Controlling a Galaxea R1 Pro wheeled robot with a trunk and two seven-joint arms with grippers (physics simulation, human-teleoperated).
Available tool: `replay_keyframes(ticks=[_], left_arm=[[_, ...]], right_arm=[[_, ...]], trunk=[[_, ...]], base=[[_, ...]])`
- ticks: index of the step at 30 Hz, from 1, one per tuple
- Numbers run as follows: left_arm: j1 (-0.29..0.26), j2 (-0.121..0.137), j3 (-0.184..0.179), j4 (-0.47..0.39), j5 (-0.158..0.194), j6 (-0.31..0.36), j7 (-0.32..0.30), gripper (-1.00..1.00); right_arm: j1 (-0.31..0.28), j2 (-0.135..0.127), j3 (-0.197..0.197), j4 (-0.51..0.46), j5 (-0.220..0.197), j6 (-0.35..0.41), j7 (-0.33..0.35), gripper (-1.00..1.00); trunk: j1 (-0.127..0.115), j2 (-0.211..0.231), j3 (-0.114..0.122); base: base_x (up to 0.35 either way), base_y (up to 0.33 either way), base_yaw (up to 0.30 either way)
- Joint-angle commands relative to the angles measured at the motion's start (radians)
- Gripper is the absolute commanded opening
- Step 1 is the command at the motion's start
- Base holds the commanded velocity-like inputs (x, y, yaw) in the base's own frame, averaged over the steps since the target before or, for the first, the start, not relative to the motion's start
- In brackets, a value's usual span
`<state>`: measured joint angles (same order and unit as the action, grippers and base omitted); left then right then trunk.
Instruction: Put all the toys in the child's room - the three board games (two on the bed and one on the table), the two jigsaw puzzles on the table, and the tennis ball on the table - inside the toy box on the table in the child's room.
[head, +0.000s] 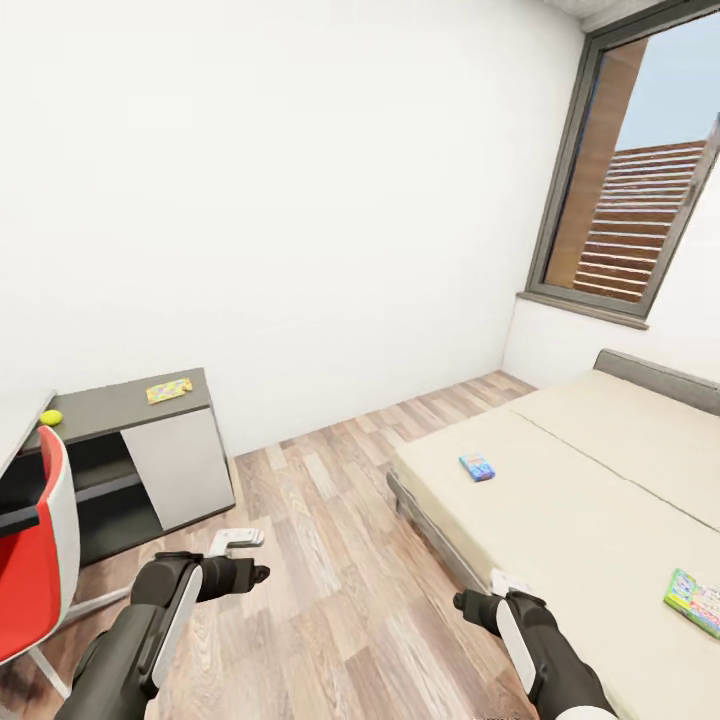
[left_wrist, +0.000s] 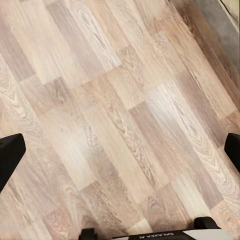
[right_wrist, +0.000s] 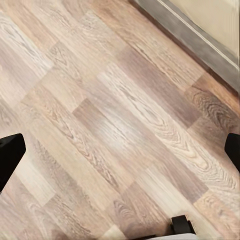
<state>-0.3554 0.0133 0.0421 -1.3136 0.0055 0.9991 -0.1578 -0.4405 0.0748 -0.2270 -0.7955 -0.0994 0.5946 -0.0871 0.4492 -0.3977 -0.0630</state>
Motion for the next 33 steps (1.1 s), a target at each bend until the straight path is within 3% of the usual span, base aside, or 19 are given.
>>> replay_keyframes(ticks=[1,14,33], left_arm=[[-0.001,0.001,0.001,-0.001,0.000,0.004,-0.003,1.00],[-0.001,-0.005,0.001,-0.001,-0.003,-0.029,-0.003,1.00],[0.000,-0.007,0.000,-0.001,-0.005,-0.031,-0.003,1.00]], right_arm=[[-0.001,0.001,-0.002,-0.001,-0.011,0.004,-0.008,1.00],[-0.001,-0.004,-0.029,0.001,-0.011,0.005,-0.006,1.00],[-0.001,-0.009,-0.065,0.001,-0.010,0.005,-0.005,1.00]], trunk=[[0.001,-0.002,-0.002],[0.001,-0.002,-0.002],[0.001,-0.002,-0.002]], base=[[0.095,0.225,-0.276],[0.107,0.175,-0.276],[0.014,0.015,-0.277]])
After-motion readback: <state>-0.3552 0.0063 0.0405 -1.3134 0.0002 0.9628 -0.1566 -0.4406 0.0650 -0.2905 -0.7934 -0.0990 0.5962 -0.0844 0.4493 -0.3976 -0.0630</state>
